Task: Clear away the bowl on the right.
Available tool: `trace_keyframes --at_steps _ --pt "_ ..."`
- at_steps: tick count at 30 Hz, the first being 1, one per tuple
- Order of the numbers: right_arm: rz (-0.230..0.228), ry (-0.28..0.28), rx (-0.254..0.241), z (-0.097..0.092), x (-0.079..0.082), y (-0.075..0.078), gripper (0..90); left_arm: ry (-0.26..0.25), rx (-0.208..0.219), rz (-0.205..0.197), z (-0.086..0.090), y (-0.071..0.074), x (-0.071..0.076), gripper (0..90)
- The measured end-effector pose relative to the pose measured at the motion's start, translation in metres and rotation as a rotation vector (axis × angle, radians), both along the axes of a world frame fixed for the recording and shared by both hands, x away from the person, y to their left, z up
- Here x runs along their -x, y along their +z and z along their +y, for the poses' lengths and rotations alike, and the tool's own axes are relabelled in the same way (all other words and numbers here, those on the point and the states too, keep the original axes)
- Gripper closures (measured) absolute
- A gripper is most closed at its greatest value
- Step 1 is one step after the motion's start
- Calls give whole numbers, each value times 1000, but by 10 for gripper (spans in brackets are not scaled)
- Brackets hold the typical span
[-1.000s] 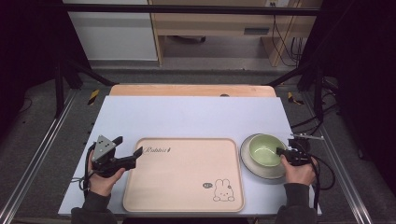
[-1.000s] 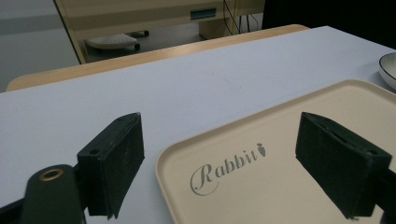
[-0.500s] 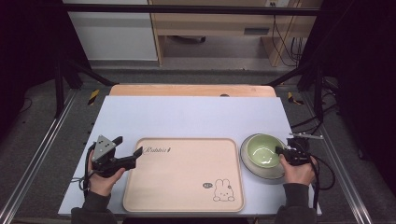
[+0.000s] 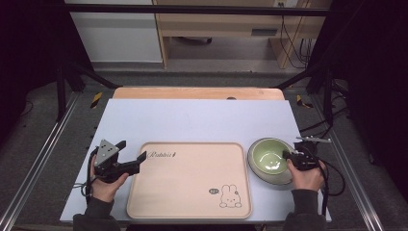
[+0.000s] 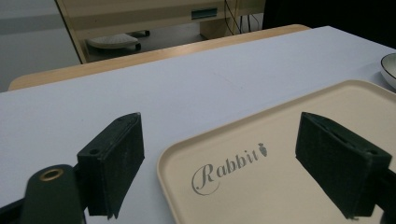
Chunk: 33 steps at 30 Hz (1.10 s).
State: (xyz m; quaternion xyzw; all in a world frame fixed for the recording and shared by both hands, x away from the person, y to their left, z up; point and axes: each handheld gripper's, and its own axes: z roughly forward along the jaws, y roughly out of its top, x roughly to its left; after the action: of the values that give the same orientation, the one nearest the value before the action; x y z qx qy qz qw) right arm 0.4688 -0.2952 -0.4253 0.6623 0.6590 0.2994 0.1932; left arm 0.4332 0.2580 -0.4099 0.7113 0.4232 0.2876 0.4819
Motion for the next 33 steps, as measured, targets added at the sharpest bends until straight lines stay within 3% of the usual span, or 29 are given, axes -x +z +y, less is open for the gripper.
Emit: trace_keyframes --at_steps 12,33 --pt "-37 35 -32 2 5 11 829 0 -1 2 0 0 0 149" --pt "-111 144 -54 26 13 32 829 0 1 -2 0 0 0 150"
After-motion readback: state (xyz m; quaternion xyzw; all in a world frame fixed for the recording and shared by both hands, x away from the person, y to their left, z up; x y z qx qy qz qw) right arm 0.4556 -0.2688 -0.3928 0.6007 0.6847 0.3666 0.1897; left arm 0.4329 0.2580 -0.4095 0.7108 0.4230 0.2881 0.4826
